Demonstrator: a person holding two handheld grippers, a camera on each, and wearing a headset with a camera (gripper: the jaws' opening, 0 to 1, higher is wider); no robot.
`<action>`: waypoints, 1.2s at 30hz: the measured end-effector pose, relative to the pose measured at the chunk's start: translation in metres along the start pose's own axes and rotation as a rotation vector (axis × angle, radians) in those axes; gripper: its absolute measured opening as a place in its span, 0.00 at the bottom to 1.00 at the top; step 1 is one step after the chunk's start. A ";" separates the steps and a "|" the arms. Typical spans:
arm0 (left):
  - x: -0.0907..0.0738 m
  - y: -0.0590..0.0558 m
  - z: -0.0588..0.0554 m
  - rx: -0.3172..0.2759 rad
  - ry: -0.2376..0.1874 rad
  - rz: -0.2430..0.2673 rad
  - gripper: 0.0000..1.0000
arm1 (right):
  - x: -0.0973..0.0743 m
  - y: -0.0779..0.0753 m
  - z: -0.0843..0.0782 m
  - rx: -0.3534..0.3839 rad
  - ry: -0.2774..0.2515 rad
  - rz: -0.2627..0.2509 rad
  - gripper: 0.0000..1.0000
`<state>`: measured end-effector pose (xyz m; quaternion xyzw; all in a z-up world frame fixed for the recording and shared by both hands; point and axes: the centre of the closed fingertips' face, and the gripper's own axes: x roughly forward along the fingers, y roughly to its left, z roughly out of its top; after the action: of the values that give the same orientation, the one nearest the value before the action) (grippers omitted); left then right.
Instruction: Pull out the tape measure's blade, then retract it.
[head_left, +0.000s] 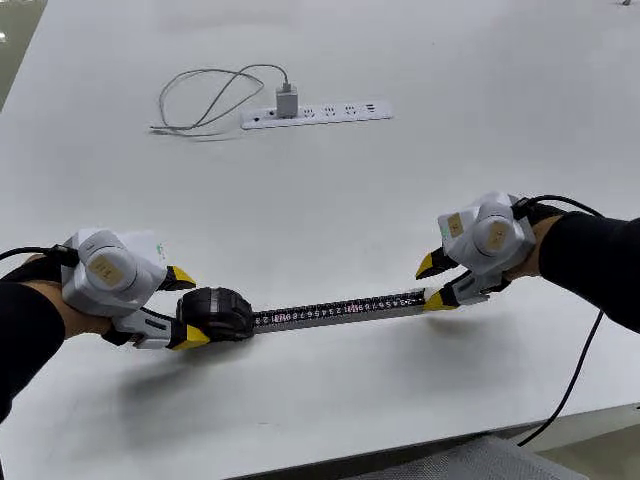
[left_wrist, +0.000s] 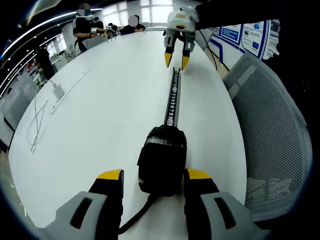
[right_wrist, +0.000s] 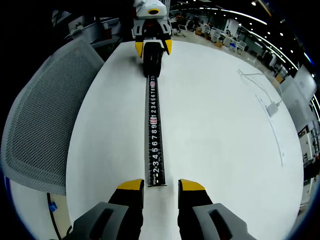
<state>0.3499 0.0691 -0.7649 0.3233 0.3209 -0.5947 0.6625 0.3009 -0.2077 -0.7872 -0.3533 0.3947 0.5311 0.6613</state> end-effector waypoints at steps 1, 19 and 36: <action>-0.001 0.000 -0.001 -0.005 -0.001 0.004 0.48 | 0.000 0.002 0.000 0.010 0.000 0.003 0.24; -0.011 -0.014 -0.003 -0.059 -0.013 -0.022 0.61 | -0.007 0.010 0.003 0.049 -0.032 0.003 0.41; -0.012 -0.019 -0.005 -0.084 -0.019 -0.021 0.92 | -0.011 0.015 0.000 0.117 -0.039 0.012 0.61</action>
<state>0.3299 0.0783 -0.7588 0.2861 0.3427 -0.5907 0.6722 0.2852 -0.2094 -0.7778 -0.3010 0.4143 0.5179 0.6852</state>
